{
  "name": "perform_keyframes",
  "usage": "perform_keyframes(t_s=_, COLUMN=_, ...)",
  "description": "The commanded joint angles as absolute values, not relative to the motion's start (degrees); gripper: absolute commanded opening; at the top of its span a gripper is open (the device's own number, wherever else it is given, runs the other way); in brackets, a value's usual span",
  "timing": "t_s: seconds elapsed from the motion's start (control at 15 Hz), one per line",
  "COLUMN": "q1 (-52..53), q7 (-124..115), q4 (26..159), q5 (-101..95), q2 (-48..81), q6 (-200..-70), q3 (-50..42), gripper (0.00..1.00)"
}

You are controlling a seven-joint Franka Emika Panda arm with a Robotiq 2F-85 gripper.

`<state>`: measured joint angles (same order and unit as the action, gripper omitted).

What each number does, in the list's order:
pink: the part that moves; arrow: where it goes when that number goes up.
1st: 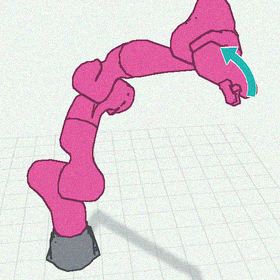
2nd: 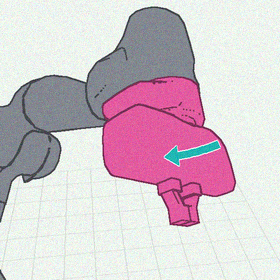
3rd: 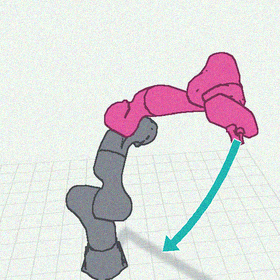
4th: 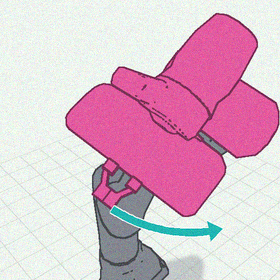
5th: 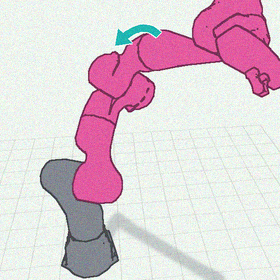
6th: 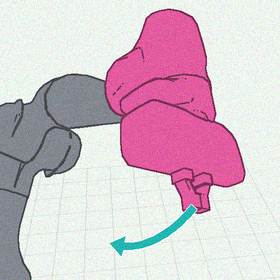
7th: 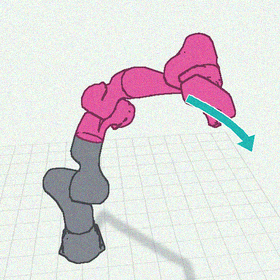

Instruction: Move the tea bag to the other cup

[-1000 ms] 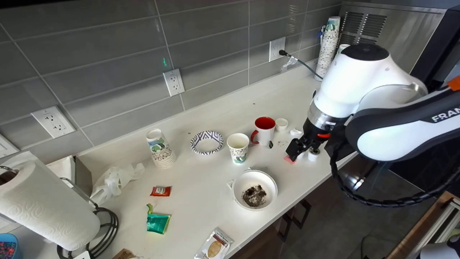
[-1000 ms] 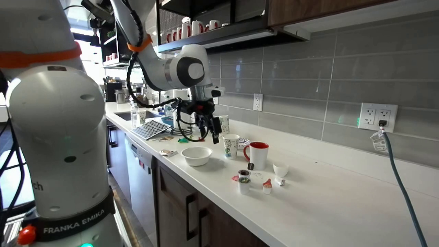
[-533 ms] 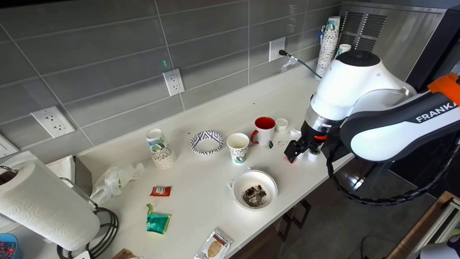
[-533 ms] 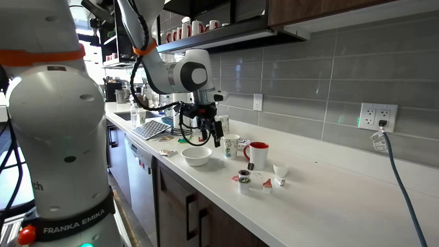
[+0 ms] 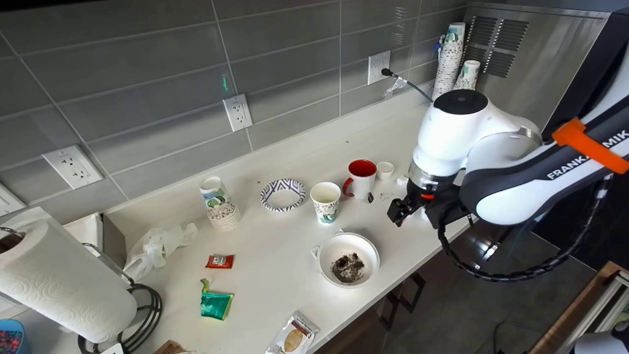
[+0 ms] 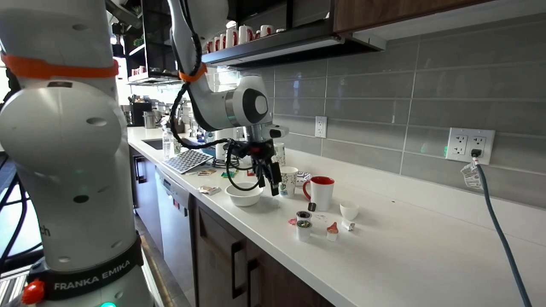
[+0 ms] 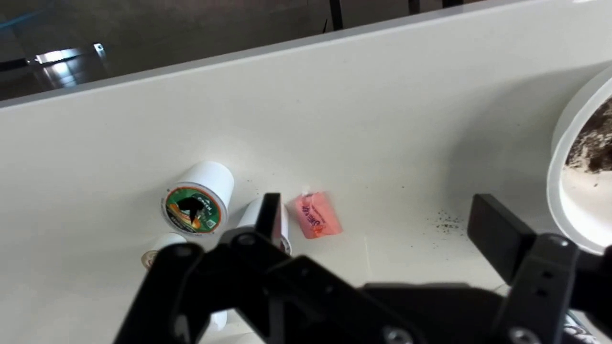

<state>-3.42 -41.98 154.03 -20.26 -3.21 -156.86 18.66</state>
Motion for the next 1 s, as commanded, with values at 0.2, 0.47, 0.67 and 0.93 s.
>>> perform_keyframes(t_s=0.2, q1=-4.3, q7=-54.6, q4=145.8, q5=-34.5, q2=8.0, q6=-156.9, q3=17.4, gripper=1.0)
perform_keyframes(t_s=0.47, q1=-4.4, q7=-53.1, q4=145.7, q5=-33.6, q2=8.3, q6=-156.9, q3=17.2, gripper=1.0)
perform_keyframes(t_s=0.67, q1=-4.4, q7=-52.9, q4=145.0, q5=-33.6, q2=9.5, q6=-156.9, q3=17.1, gripper=1.0)
perform_keyframes(t_s=0.93, q1=-4.4, q7=-52.9, q4=145.0, q5=-33.6, q2=9.0, q6=-156.9, q3=17.2, gripper=1.0)
